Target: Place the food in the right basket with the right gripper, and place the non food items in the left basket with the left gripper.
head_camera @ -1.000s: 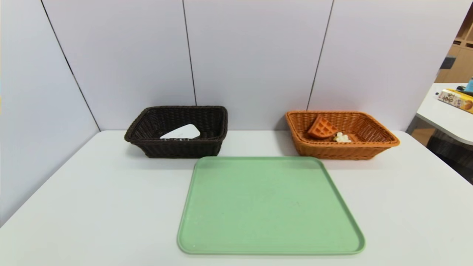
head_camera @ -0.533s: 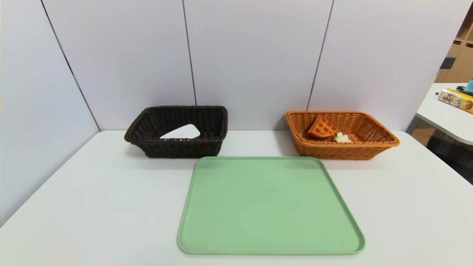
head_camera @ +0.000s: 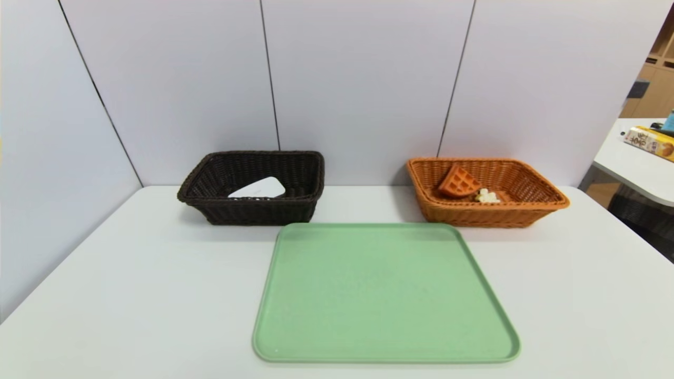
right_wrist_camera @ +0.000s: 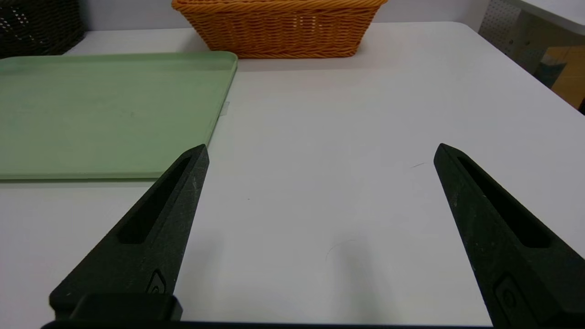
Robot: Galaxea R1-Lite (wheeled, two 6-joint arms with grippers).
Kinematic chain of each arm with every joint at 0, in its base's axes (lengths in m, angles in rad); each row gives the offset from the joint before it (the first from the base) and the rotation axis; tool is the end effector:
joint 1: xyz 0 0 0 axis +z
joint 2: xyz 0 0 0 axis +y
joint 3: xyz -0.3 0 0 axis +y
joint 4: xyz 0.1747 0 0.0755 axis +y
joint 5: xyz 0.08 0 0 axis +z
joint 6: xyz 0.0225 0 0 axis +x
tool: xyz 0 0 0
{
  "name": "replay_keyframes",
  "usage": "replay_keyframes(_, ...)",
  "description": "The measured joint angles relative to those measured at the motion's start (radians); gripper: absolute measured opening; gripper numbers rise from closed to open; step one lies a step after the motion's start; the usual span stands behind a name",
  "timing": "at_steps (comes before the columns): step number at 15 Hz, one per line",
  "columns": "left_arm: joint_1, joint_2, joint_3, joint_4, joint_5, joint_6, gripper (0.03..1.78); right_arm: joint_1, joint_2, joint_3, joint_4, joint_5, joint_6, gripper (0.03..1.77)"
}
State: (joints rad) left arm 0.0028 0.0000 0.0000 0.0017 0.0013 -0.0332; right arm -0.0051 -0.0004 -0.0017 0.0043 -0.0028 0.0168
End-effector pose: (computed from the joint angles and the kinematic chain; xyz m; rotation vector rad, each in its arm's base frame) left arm -0.0228 0.0000 0.0753 -0.0332 0.0016 0.0041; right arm -0.0230 0.0001 0.0755 0.0168 0.0021 -0.0079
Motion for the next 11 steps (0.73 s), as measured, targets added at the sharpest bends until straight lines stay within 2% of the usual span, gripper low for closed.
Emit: replay_keyframes(11,0.0,0.0,0.0,0.0,0.0,0.001,1.69,0.0,0.0,0.002,0.0,0.0,0.0,1.7)
